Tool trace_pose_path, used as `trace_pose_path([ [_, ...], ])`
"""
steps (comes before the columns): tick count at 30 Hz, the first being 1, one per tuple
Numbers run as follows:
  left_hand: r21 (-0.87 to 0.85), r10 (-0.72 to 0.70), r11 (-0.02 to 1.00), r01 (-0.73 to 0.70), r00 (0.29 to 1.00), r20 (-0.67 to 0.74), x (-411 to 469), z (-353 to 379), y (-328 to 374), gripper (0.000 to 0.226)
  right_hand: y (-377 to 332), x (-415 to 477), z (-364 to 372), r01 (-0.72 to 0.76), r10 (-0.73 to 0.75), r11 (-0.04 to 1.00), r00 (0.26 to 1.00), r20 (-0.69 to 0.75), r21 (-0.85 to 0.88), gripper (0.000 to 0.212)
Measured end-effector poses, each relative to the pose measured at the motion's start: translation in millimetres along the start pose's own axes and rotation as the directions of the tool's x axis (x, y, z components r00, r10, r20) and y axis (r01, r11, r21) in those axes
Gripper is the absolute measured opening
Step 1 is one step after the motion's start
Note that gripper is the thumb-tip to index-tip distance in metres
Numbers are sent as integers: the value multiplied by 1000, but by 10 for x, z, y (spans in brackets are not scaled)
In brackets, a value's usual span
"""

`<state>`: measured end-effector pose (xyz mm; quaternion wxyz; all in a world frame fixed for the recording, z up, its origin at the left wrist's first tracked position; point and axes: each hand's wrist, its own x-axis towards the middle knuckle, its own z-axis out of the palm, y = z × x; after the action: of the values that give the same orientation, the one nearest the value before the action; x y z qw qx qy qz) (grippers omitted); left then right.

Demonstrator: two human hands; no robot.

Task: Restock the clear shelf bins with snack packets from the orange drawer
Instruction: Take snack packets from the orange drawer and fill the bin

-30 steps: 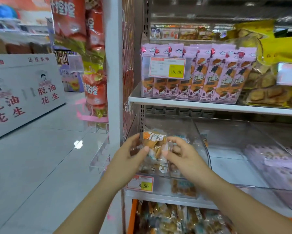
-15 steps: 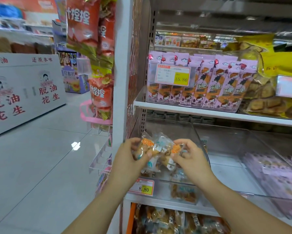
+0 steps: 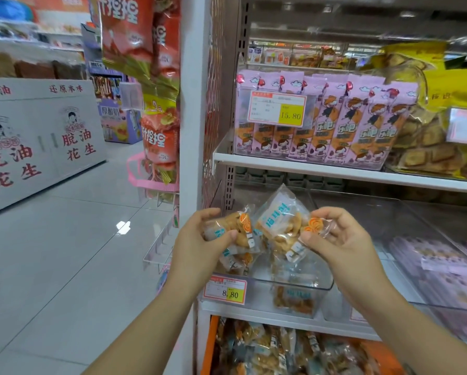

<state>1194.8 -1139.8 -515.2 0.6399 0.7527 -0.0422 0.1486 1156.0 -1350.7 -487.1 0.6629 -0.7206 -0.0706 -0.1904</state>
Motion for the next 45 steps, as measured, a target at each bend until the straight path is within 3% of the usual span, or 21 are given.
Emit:
trace_pose_path([
  [5, -194, -125, 970, 144, 986, 107, -16, -20, 21, 57, -96, 72, -91, 29, -28, 994, 999, -18, 101, 38],
  [9, -120, -179, 969, 217, 948, 265, -41, 23, 38, 58, -78, 27, -14, -65, 55, 997, 979, 195, 44, 33],
  [11, -255, -233, 902, 347, 891, 389, -54, 50, 47, 64, -20, -11, 25, -123, 126, 992, 964, 235, -28, 30],
  [14, -433, -269, 773, 463, 858, 437, -73, 37, 120, 60, 51, -40, 18, -161, 169, 985, 964, 203, -59, 27],
  [18, -306, -352, 792, 527, 806, 476, -140, 49, 109, 24, 87, -110, 44, -221, 232, 973, 924, 304, -72, 31],
  [22, -178, -340, 856, 485, 788, 513, -207, 86, 110, 28, 150, -191, 28, -234, 256, 966, 923, 289, -110, 33],
  [25, -156, -329, 835, 528, 705, 629, -211, 56, 181, 46, 193, -240, -11, -261, 266, 964, 939, 218, -51, 28],
  [26, -126, -315, 852, 509, 689, 653, -220, 35, 194, 49, 198, -251, -12, -259, 262, 965, 944, 201, -40, 29],
  [28, -38, -228, 940, 339, 708, 668, -230, -5, 186, 41, 187, -265, 10, -249, 248, 968, 951, 184, -21, 29],
  [30, 14, -164, 980, 198, 770, 617, -239, -14, 186, 45, 158, -270, 65, -234, 230, 972, 956, 185, -1, 25],
  [33, -12, -114, 990, 139, 855, 505, -193, -43, 198, 56, 95, -244, 167, -217, 217, 976, 954, 206, -22, 23],
  [36, 25, -9, 1000, 0, 930, 367, -127, -171, 243, 61, 76, -98, 200, -164, 194, 975, 958, 211, -150, 21],
  [39, 201, 127, 966, -164, 975, 184, -94, -354, 316, 66, 184, 196, 231, -48, 123, 936, 973, 195, -349, 17],
  [41, 319, 182, 922, -219, 973, 141, -77, -441, 332, 68, 345, 430, 290, 87, 50, 826, 973, 226, -557, 17],
  [45, 525, 250, 794, -307, 952, 179, -59, -453, 261, 70, 657, 801, 476, 288, 59, 447, 935, 350, -847, 29],
])
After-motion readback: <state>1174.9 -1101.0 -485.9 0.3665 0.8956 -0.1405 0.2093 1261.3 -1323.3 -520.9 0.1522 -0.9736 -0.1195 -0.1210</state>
